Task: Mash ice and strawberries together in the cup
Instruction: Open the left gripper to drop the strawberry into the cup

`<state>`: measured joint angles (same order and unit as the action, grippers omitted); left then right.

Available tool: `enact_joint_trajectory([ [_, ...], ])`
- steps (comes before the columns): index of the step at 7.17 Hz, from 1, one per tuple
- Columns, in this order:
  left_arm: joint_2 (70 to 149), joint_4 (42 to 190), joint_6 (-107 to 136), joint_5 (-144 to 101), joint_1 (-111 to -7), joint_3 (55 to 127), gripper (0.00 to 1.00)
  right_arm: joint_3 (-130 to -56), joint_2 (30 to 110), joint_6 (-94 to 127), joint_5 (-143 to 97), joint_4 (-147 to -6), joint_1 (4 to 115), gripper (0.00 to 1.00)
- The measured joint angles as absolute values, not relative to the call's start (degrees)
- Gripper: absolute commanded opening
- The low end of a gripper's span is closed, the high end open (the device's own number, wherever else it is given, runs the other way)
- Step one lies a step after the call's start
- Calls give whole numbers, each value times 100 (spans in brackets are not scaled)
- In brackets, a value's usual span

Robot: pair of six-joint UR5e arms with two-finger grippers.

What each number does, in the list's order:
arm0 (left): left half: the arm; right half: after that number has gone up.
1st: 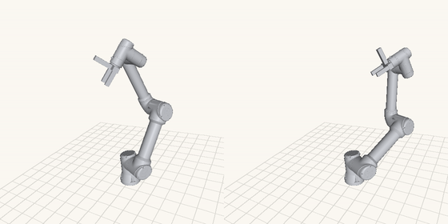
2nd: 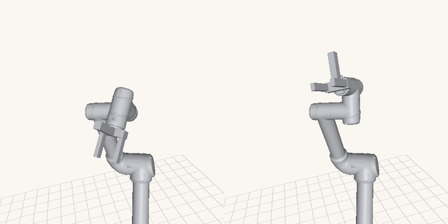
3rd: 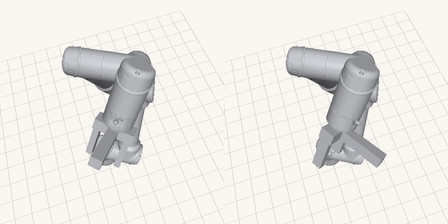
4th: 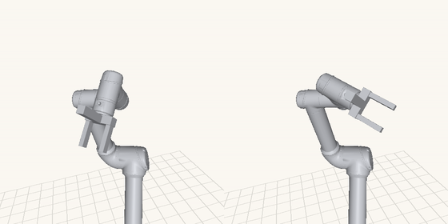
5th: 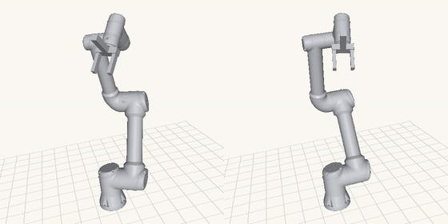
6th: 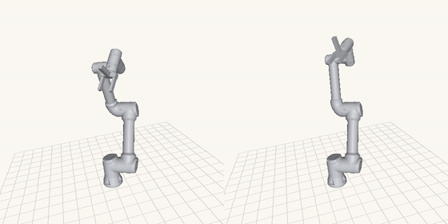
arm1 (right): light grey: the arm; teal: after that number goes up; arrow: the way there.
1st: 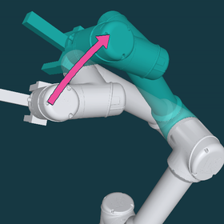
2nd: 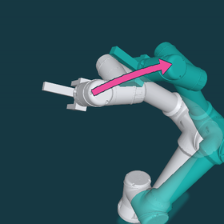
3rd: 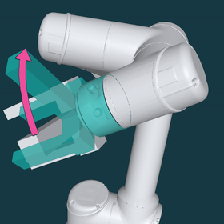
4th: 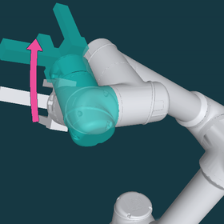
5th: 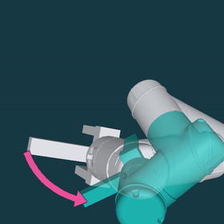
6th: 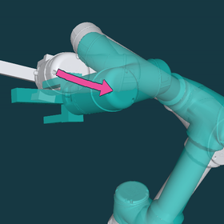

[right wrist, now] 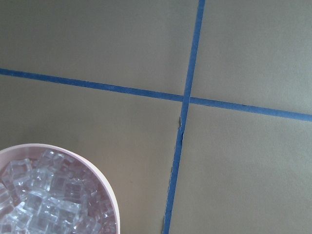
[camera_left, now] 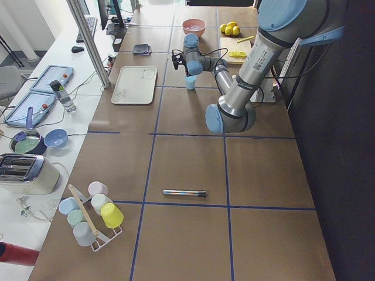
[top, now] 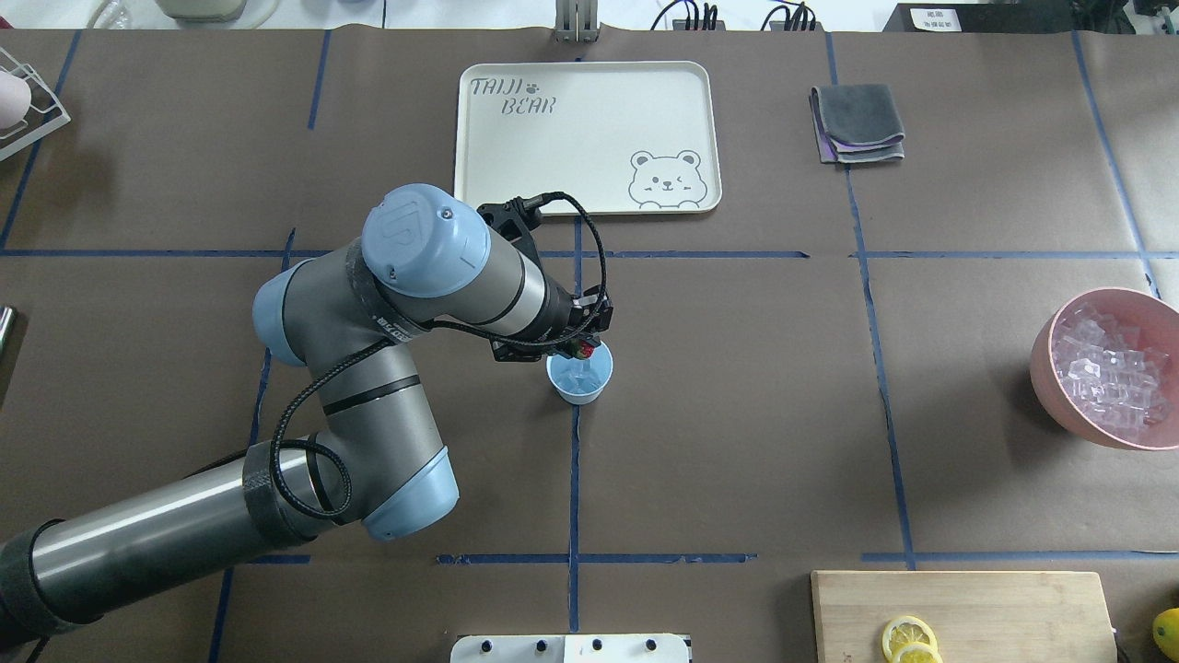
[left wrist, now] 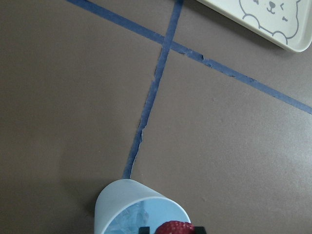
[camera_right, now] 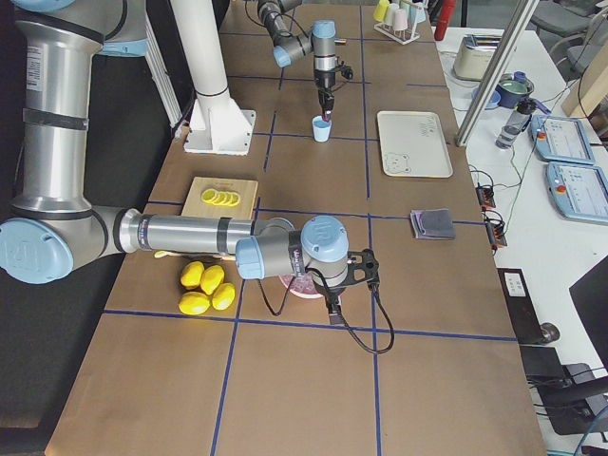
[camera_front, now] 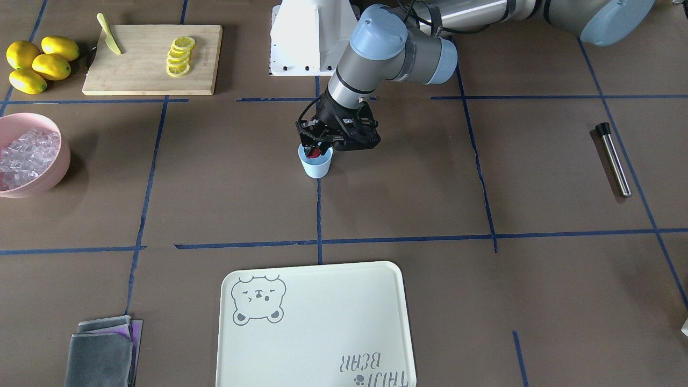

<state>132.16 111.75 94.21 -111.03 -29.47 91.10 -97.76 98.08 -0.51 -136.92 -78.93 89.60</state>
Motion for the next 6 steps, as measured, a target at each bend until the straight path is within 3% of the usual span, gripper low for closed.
enact_joint_trajectory([
  [1,13207,11163,9420,-11109,-2933,9112,66,-9779,9809,-47,-13693,-7894,8960,99],
  [2,13184,11154,9416,-11117,-2924,9127,100,-9781,9809,-45,-13693,-7898,8959,99],
  [6,12956,11115,9407,-11114,-2911,9507,100,-9756,9817,-44,-13693,-7899,8959,99],
])
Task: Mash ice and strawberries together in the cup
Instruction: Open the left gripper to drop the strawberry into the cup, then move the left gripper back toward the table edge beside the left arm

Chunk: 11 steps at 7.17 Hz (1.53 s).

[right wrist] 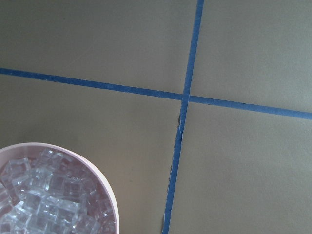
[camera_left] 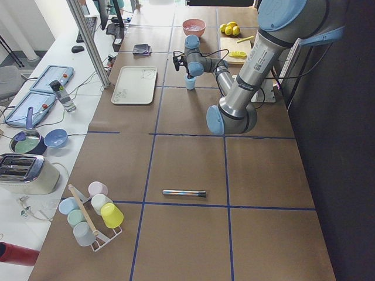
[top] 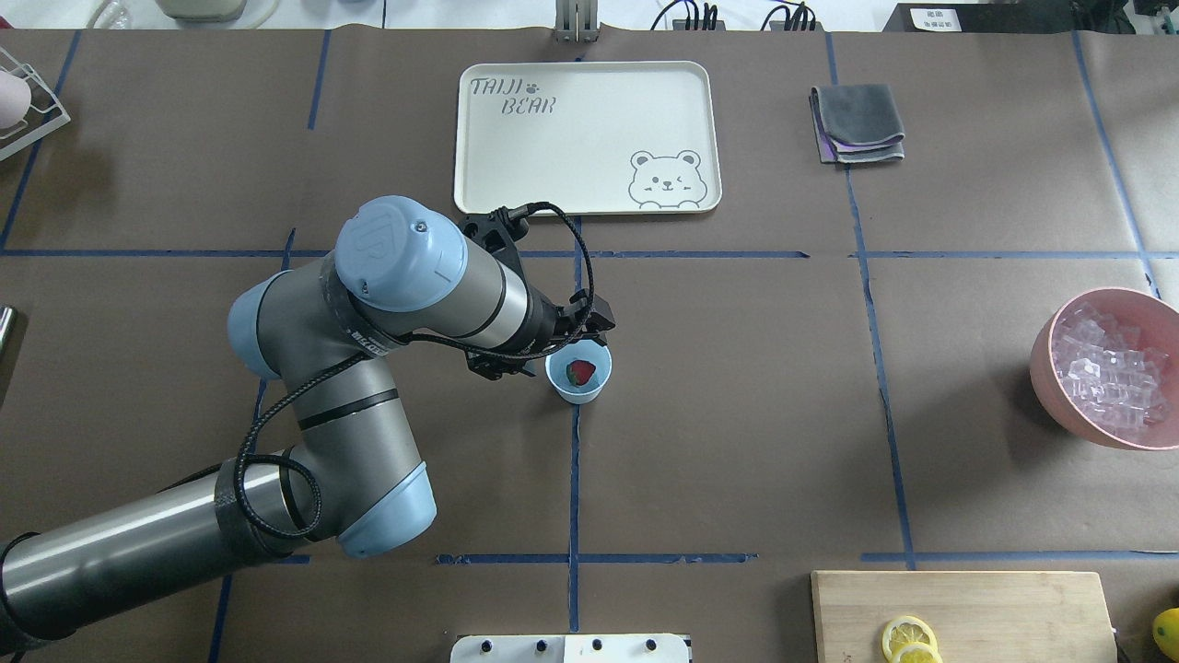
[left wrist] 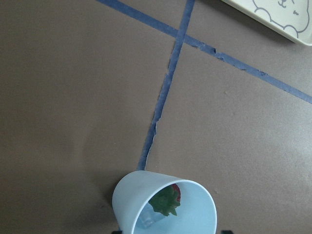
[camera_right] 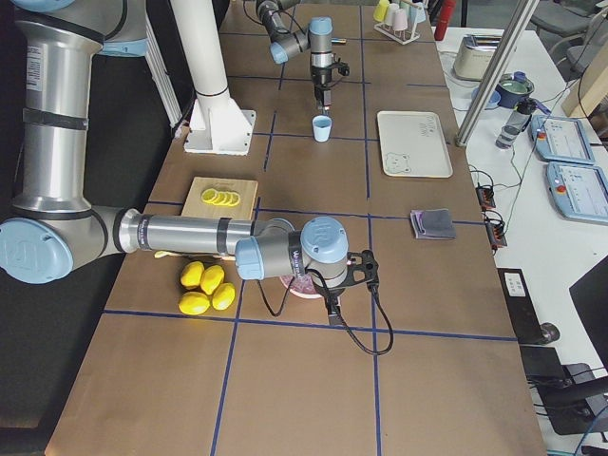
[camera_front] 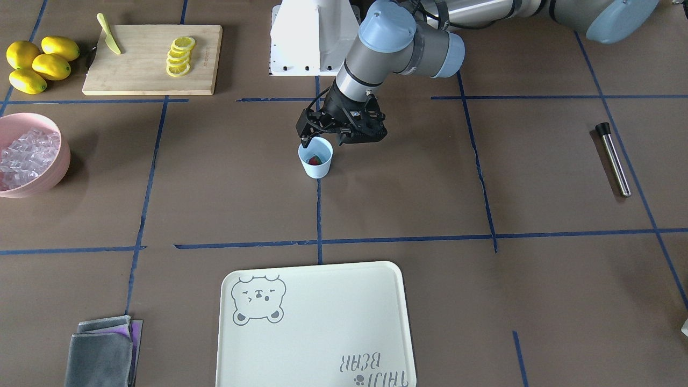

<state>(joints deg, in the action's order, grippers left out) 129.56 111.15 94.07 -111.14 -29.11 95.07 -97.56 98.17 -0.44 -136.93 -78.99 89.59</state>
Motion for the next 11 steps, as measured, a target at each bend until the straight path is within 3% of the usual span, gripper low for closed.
enact_joint_trajectory([
  [4,12470,10818,8967,-11903,-3441,10008,100,-9755,9792,-38,-13808,-7955,8959,99],
  [11,10541,10506,4813,-13360,-5737,9902,100,-9862,9333,-62,-13940,-8910,9184,99],
])
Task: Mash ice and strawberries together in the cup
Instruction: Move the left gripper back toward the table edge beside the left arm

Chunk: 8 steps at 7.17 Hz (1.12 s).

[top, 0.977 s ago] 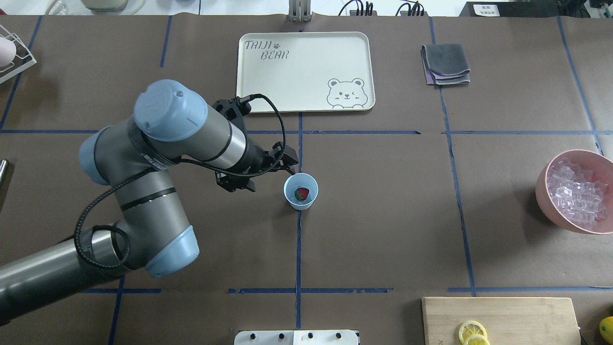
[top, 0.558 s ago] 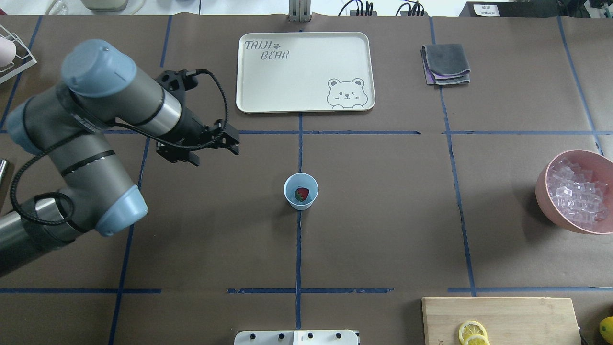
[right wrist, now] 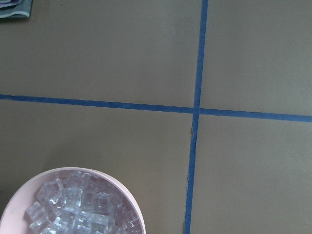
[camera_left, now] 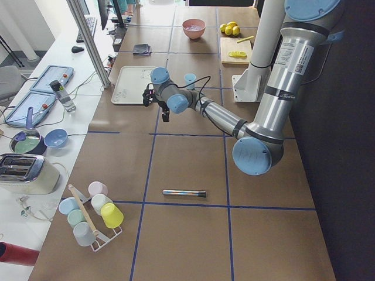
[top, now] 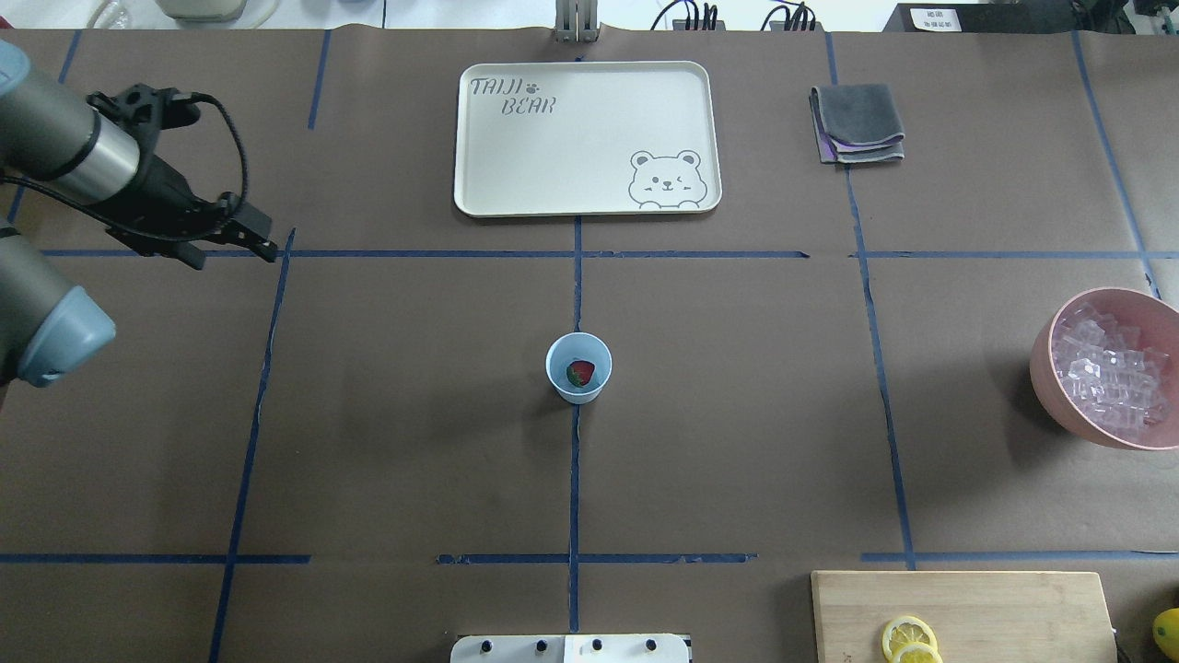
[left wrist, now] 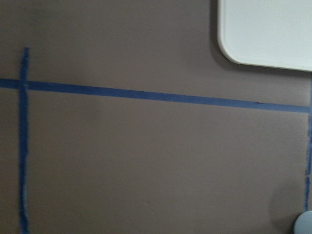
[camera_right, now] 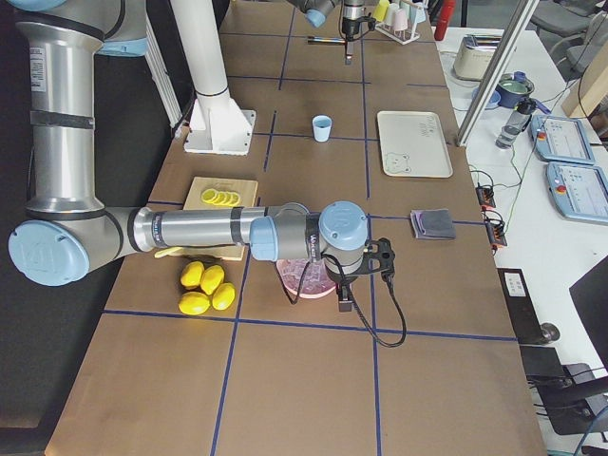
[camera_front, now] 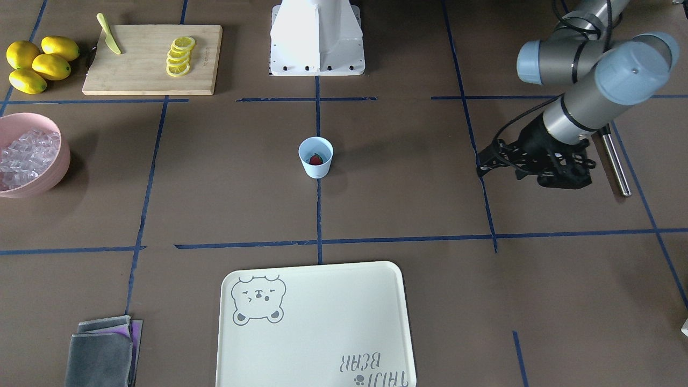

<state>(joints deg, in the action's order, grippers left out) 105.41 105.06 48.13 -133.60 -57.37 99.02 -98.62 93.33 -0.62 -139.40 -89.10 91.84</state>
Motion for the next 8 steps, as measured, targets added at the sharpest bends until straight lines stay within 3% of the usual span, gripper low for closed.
enact_joint_trajectory([
  [4,10024,8732,1842,-13355,-7100,9853,100,-9816,9324,-28,-13767,-8869,9182,99],
  [8,9498,8872,1251,-13361,-7485,9345,100,-9761,9278,-16,-13774,-8876,9170,99],
])
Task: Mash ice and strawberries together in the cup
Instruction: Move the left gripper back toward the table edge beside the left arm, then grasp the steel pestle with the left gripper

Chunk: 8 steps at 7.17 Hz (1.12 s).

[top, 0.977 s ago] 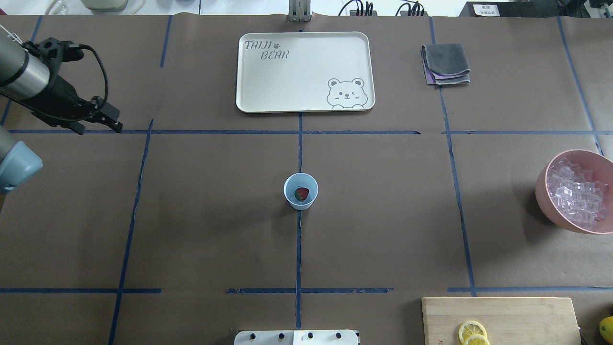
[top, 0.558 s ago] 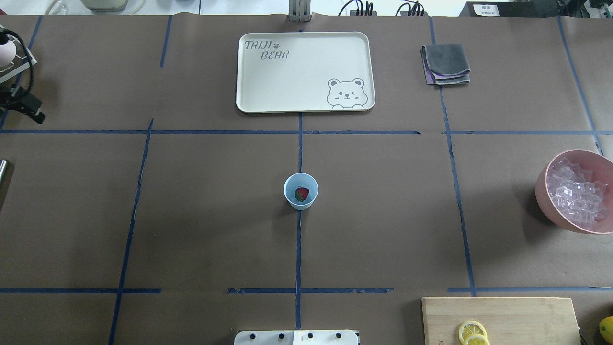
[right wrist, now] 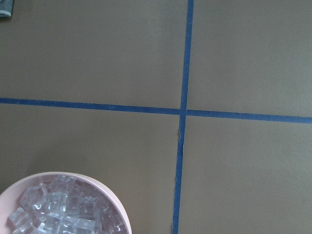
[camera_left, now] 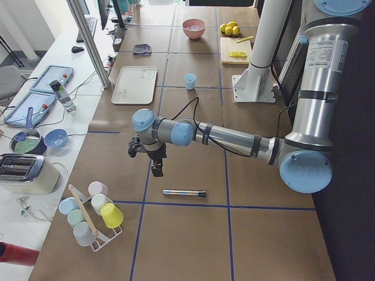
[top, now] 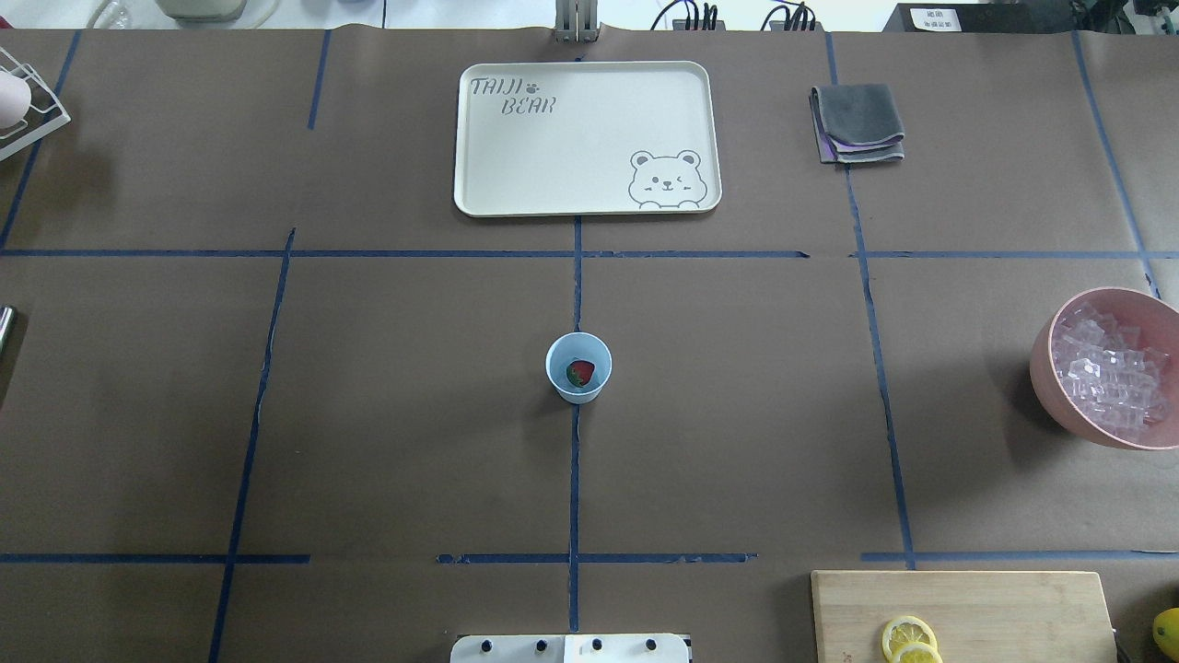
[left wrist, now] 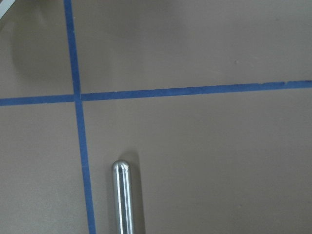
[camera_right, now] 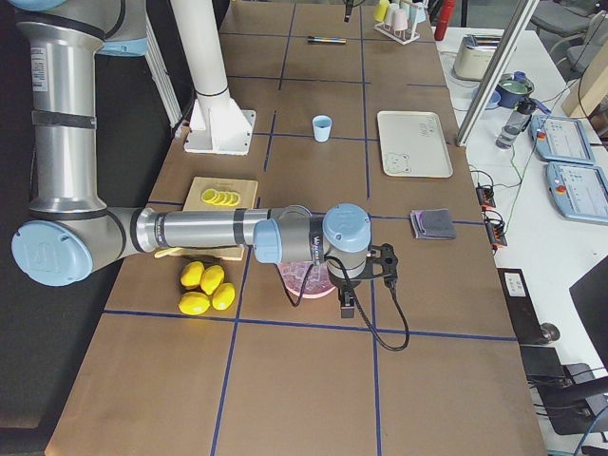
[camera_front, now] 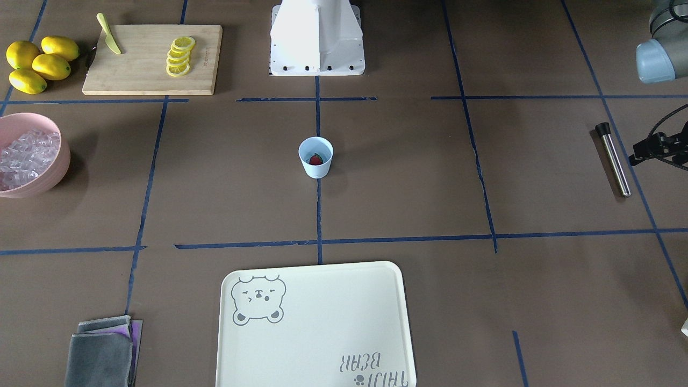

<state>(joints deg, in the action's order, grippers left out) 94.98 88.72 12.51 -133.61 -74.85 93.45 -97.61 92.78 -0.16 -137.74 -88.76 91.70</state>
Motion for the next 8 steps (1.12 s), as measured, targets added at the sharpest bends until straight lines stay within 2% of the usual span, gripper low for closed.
enact_joint_trajectory([
  [3,9250,10380,1656,-13368,-7487,8525,100,-9772,9273,-2,-13796,-8877,9167,99],
  [8,8718,12360,3399,-13239,-7238,8243,100,-9761,9273,0,-13799,-8885,9167,99],
])
